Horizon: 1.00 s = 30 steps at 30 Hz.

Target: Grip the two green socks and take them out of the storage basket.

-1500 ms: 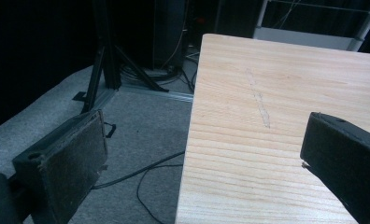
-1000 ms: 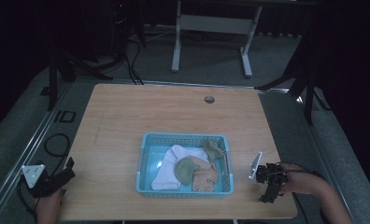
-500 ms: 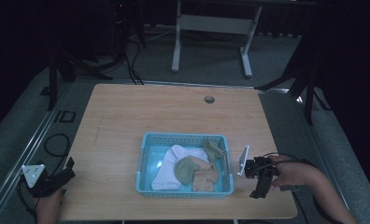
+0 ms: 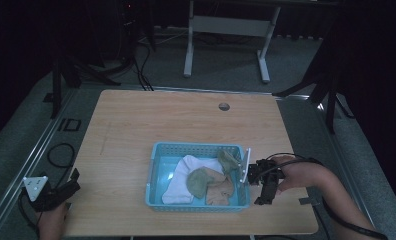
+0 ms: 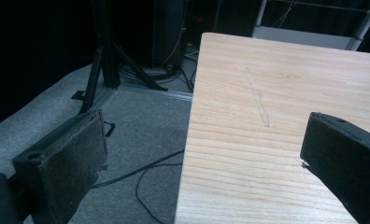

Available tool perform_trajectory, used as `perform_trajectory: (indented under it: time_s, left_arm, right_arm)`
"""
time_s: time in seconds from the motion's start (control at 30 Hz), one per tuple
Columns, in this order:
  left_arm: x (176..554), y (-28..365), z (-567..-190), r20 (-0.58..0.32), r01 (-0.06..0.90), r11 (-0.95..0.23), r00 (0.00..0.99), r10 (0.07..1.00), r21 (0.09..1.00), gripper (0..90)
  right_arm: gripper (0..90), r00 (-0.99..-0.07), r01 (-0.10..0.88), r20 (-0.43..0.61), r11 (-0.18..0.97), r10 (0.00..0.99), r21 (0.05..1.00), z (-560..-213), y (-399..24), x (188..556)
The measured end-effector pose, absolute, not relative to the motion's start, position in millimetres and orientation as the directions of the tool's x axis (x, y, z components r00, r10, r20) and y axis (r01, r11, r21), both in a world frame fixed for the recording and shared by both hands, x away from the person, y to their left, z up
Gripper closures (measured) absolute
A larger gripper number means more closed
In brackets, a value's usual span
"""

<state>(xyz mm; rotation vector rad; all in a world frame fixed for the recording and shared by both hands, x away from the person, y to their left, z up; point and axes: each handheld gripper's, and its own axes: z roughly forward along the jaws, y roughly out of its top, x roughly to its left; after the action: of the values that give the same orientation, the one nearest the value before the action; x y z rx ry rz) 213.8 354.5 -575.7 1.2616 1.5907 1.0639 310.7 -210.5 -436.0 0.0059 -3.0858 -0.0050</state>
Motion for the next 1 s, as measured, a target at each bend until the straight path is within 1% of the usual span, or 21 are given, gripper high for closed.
perform_trajectory:
  time_s: [0.23,0.53,0.67,0.77,1.0]
  left_arm:
    - [213.8,354.5,-575.7,-0.097,0.286,0.139,-0.157,0.983,0.948,0.7]
    - [213.8,354.7,-575.8,-0.098,0.286,0.139,-0.154,0.983,0.948,0.7]
    - [213.6,354.6,-575.7,-0.098,0.285,0.139,-0.153,0.983,0.948,0.7]
    - [213.7,354.6,-575.7,-0.097,0.286,0.138,-0.153,0.983,0.948,0.7]
    - [213.6,354.6,-575.7,-0.097,0.285,0.137,-0.151,0.984,0.949,0.7]
  right_arm:
    - [21.7,-0.998,-0.025,0.058,1.0,-0.024,-0.003,-438.5,-194.8,314.7]
    - [22.3,-0.994,-0.088,0.061,0.996,-0.088,0.0,-445.5,-163.6,317.9]
    - [23.2,-0.994,-0.099,0.056,0.995,-0.099,0.004,-446.3,-156.7,316.9]
    - [23.4,-0.989,-0.136,0.052,0.991,-0.136,0.002,-450.4,-143.5,315.3]
    - [23.3,-0.986,-0.158,0.056,0.987,-0.158,0.0,-452.8,-130.7,316.9]
